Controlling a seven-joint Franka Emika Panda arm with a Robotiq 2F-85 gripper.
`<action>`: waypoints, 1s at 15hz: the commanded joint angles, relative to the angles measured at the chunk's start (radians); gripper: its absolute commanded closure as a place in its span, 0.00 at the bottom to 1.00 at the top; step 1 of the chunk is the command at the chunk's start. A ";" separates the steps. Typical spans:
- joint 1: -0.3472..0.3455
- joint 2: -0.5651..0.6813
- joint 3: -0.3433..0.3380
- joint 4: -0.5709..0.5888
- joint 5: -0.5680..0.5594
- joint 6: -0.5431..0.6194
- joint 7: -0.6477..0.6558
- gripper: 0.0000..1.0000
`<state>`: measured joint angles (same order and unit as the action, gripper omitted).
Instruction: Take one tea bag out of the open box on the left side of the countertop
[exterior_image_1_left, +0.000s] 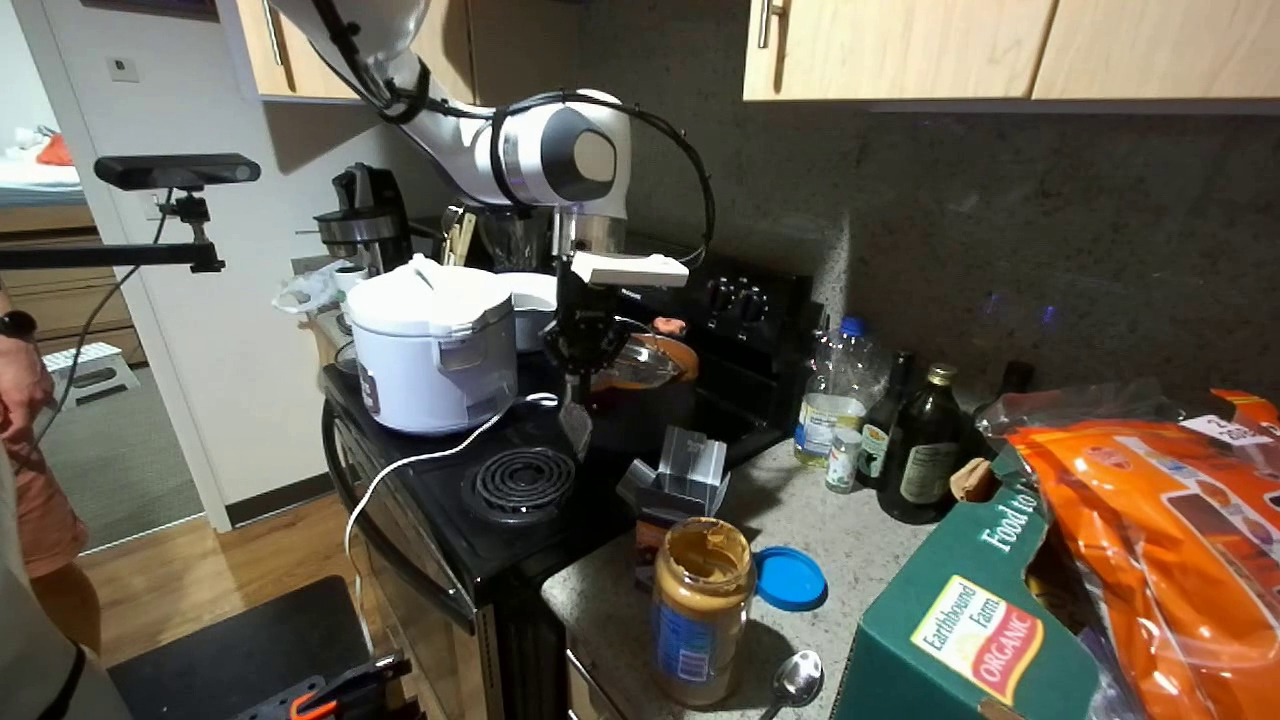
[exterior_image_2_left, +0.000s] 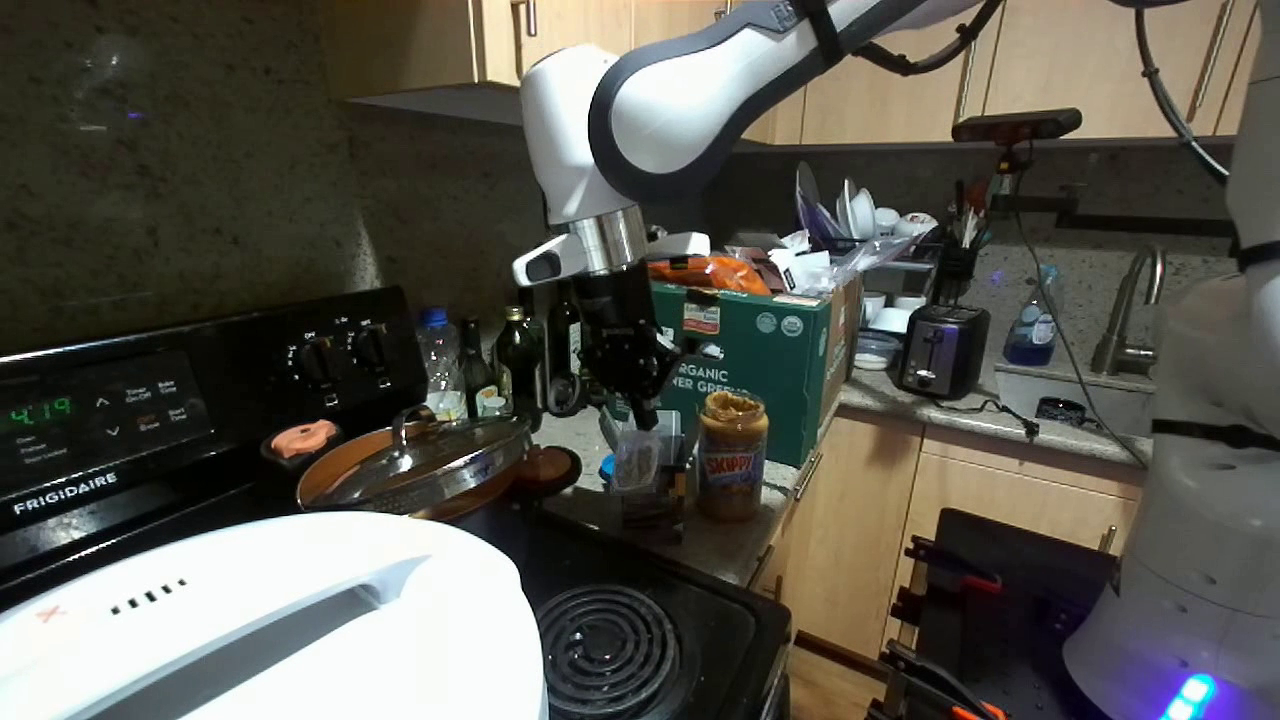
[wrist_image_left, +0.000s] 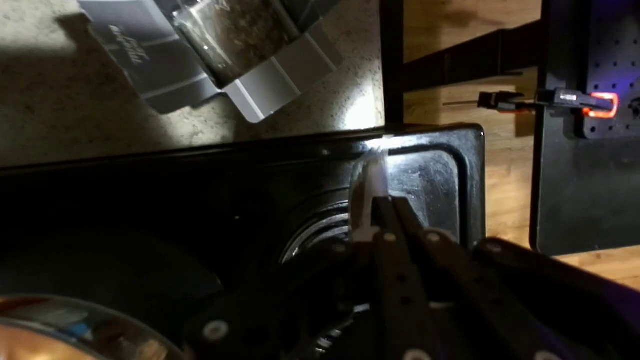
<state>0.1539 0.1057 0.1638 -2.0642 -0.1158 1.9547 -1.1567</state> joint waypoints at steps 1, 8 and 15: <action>-0.014 -0.004 -0.001 -0.050 0.086 0.035 0.065 0.96; -0.036 -0.004 -0.013 -0.136 0.182 0.074 0.224 0.96; -0.062 0.014 -0.036 -0.191 0.170 0.151 0.340 0.96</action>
<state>0.1006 0.1273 0.1341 -2.2262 0.0521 2.0627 -0.8715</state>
